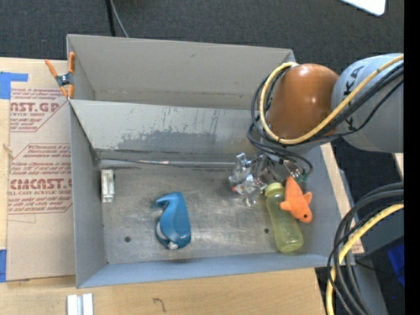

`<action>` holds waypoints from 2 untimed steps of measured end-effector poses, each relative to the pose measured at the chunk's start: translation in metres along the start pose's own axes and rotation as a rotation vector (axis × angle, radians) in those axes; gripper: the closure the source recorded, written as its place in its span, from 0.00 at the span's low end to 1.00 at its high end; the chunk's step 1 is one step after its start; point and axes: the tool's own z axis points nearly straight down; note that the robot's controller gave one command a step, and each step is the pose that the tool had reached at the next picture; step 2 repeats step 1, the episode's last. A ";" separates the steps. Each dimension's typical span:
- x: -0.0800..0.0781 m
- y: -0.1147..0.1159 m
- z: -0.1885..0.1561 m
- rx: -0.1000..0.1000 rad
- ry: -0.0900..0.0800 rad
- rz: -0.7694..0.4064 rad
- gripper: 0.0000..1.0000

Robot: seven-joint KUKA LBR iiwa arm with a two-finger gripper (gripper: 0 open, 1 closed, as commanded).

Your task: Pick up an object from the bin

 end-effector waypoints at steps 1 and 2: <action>0.000 0.000 -0.015 0.000 0.001 0.000 1.00; 0.000 0.000 -0.015 0.000 0.001 0.000 1.00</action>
Offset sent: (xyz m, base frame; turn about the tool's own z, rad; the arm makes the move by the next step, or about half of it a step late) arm -0.0002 0.0001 0.0377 0.0000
